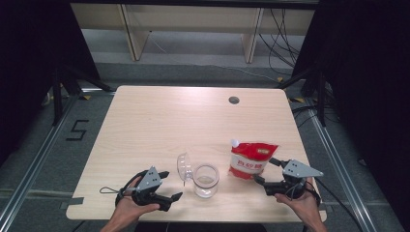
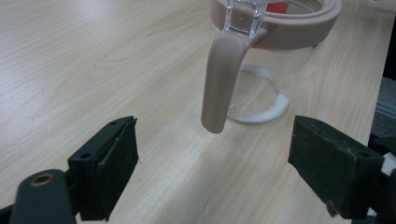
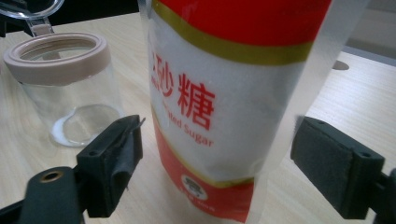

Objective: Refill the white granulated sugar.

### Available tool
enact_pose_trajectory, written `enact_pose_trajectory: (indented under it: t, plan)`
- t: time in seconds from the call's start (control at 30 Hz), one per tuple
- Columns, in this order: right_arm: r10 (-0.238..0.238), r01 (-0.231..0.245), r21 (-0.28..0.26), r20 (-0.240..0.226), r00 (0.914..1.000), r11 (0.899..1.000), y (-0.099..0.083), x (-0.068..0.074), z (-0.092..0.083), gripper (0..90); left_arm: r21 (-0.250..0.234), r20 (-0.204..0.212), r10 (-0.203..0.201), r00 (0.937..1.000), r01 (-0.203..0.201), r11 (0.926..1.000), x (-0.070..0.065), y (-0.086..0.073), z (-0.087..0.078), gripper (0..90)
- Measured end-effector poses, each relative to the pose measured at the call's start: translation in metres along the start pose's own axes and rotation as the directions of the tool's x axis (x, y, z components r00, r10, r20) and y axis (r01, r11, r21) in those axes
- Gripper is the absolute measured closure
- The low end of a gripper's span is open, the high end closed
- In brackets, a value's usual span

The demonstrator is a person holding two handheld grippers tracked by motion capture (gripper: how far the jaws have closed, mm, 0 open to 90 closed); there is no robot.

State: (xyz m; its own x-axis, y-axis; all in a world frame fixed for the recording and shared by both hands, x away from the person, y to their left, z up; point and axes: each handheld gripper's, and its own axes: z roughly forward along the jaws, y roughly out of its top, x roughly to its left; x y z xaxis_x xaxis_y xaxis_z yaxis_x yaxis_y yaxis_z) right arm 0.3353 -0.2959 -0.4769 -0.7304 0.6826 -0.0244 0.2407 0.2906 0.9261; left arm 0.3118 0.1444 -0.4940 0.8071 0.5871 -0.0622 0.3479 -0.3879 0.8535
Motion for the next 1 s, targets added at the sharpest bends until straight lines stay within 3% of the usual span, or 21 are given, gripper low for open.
enact_pose_trajectory:
  t: [0.07, 0.17, 0.3, 0.33, 0.4, 0.53, 0.57, 0.63, 0.67, 0.8, 0.83, 0.87, 0.9, 1.0]
  plan:
    - [-0.011, 0.011, -0.004, -0.004, 0.9999, 1.000, 0.002, -0.001, 0.002, 18.0, 0.001, 0.001, 0.029, 0.9996, -0.029, 0.9996, 0.002, 0.001, 0.000, 15.1]
    - [-0.029, 0.028, -0.017, -0.026, 0.9993, 0.999, 0.004, -0.005, 0.008, 18.1, 0.000, -0.001, 0.028, 0.9996, -0.028, 0.9996, 0.001, 0.000, 0.001, 15.2]
    - [0.005, -0.007, -0.041, -0.049, 0.9988, 0.999, 0.005, -0.007, 0.012, 18.5, 0.002, -0.002, 0.027, 0.9996, -0.027, 0.9996, 0.001, 0.000, 0.001, 15.2]
    - [-0.029, 0.026, -0.061, -0.053, 0.9982, 0.998, 0.006, -0.010, 0.014, 19.5, 0.003, -0.007, 0.028, 0.9996, -0.028, 0.9996, 0.001, 0.000, 0.001, 15.2]
    - [-0.011, 0.009, -0.053, -0.037, 0.9992, 0.999, 0.007, -0.009, 0.016, 19.9, 0.001, -0.004, 0.027, 0.9996, -0.027, 0.9996, 0.001, 0.000, 0.001, 15.1]
    - [-0.022, 0.020, -0.036, -0.074, 0.9970, 0.999, 0.007, -0.011, 0.021, 27.1, 0.003, -0.002, 0.027, 0.9996, -0.027, 0.9996, 0.001, 0.000, 0.001, 15.1]
    - [-0.048, 0.045, -0.043, -0.073, 0.9962, 0.998, 0.008, -0.012, 0.024, 29.6, 0.004, -0.016, 0.006, 0.9999, -0.006, 1.0000, 0.000, -0.001, 0.001, 15.2]
    - [-0.045, 0.043, -0.031, -0.065, 0.9969, 0.999, 0.007, -0.011, 0.026, 29.8, 0.015, -0.016, 0.020, 0.9997, -0.020, 0.9997, 0.001, -0.001, 0.001, 15.1]
    - [-0.039, 0.036, -0.035, -0.067, 0.9970, 0.999, 0.007, -0.008, 0.028, 33.9, 0.009, 0.003, 0.002, 1.0000, -0.002, 1.0000, 0.000, -0.001, 0.002, 15.2]
    - [-0.048, 0.047, -0.014, -0.069, 0.9965, 0.999, 0.008, -0.008, 0.027, 35.0, 0.004, -0.012, 0.015, 0.9998, -0.015, 0.9999, 0.000, 0.000, 0.001, 15.7]
    - [-0.051, 0.049, -0.027, -0.058, 0.9970, 0.998, 0.008, -0.007, 0.027, 35.3, 0.004, -0.008, -0.002, 1.0000, 0.002, 1.0000, -0.001, -0.001, 0.001, 15.7]
    - [-0.037, 0.036, -0.033, -0.045, 0.9983, 0.999, 0.008, -0.006, 0.028, 36.0, 0.005, -0.005, 0.029, 0.9996, -0.029, 0.9996, 0.001, 0.000, 0.001, 15.9]
    - [-0.009, 0.009, -0.002, -0.039, 0.9992, 1.000, 0.009, -0.002, 0.026, 37.9, 0.008, -0.003, 0.031, 0.9995, -0.031, 0.9995, 0.001, 0.000, 0.001, 16.3]
    - [-0.007, 0.007, 0.004, -0.001, 1.0000, 1.000, 0.011, 0.002, 0.025, 38.8, 0.009, 0.010, 0.004, 0.9999, -0.004, 1.0000, -0.001, -0.001, 0.002, 16.6]
